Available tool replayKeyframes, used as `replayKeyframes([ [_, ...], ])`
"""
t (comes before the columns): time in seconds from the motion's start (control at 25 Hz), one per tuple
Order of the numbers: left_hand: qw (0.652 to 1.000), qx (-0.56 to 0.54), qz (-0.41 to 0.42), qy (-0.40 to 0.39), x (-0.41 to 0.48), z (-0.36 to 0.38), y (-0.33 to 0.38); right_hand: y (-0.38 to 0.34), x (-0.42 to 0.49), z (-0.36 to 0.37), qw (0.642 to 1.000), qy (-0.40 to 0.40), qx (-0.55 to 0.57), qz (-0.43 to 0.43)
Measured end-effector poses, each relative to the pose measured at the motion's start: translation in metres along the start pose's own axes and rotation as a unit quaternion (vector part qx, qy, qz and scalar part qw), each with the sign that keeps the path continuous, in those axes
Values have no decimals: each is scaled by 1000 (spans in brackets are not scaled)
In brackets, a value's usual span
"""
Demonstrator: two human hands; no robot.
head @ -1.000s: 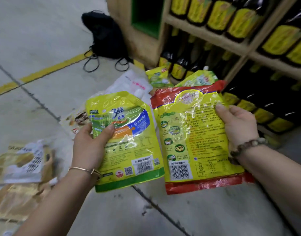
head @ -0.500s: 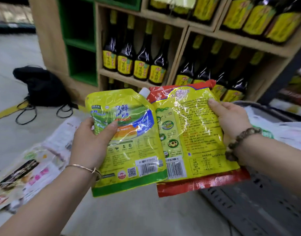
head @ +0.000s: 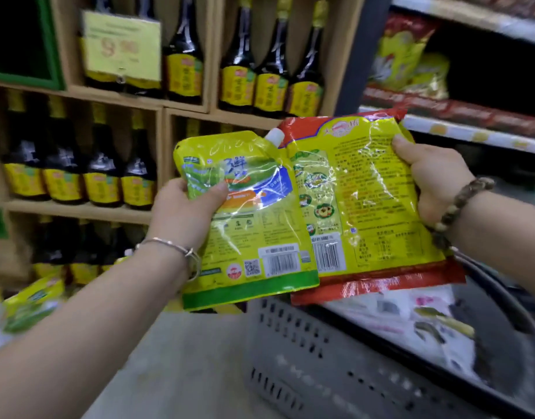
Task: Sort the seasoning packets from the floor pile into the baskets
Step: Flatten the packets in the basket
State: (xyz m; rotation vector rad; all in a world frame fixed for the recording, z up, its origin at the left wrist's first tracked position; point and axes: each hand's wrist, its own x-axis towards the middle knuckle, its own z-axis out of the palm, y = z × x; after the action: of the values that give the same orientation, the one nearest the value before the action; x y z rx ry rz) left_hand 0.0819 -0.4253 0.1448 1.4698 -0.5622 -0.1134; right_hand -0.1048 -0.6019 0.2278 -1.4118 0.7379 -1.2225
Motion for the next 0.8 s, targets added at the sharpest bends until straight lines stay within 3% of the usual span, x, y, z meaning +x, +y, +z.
replayKeyframes([
  [0.12,997,17,29,-66,6,89,9,8,39,-68,997,71,-26,7],
  [0.32,978,91,18,-189,-11,190,-9,76,81,-167,978,137,-107,118],
  [0.44,963,125,-19,-240,-15,219,-32,118,91,-201,950,220,-124,185],
  [0.52,938,206,-32,-277,-16,235,-46,134,90,-216,915,261,-217,219],
  [0.64,875,353,-18,-330,-20,252,-59,148,90,-226,876,205,-373,229],
  [0.8,817,445,65,-360,-26,259,-58,151,89,-218,854,161,-441,223],
])
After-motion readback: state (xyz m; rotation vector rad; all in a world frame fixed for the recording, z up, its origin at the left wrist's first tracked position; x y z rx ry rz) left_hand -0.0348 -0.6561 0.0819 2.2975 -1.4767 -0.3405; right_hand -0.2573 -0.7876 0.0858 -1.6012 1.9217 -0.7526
